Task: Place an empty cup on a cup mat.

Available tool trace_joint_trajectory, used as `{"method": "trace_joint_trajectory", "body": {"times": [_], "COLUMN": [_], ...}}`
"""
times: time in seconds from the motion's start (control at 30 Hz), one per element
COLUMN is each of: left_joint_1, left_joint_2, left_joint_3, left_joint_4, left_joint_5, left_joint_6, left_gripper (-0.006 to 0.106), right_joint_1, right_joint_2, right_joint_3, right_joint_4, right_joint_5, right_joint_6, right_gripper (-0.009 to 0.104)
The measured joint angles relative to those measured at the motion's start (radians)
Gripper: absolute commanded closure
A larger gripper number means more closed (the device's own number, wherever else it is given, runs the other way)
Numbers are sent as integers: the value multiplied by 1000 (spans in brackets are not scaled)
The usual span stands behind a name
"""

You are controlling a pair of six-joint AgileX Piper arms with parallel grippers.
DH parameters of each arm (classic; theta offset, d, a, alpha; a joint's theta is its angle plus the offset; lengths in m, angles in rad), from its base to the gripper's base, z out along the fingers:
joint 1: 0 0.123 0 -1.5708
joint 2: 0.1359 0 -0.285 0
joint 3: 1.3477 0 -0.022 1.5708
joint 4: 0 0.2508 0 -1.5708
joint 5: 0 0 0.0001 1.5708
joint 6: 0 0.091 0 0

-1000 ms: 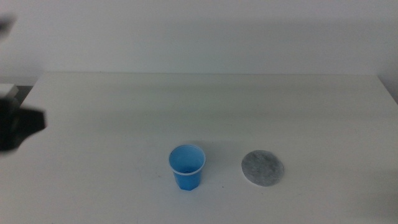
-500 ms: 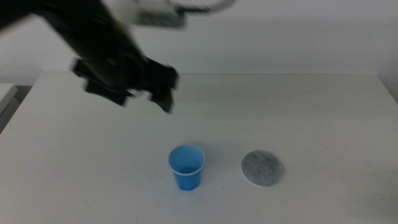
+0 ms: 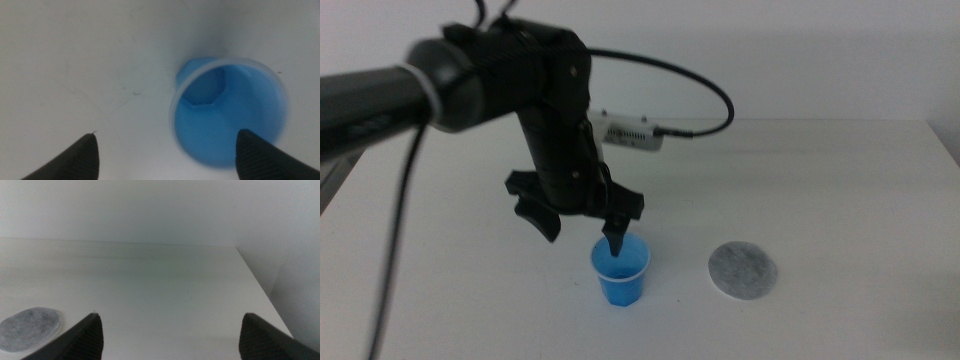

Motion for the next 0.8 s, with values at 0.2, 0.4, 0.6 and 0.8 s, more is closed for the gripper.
{"method": "trace_joint_trajectory", "body": {"times": [0.2, 0.4, 0.6, 0.8], "left_joint_1": [-3, -3, -3, -58], "left_joint_2": [94, 163, 160, 149], "left_joint_3": [0, 0, -6, -134], "left_joint_4": [-17, -31, -64, -73], "left_joint_5": [-14, -17, -21, -16], "left_joint_6": [7, 30, 39, -22], "left_gripper": [13, 54, 102, 102], "right_joint_1": [0, 0, 0, 0], "right_joint_2": [0, 0, 0, 0], "right_joint_3": [0, 0, 0, 0], "right_joint_4": [0, 0, 0, 0], "right_joint_5": [0, 0, 0, 0], "right_joint_6": [0, 0, 0, 0], "right_gripper": [2, 2, 2, 2]}}
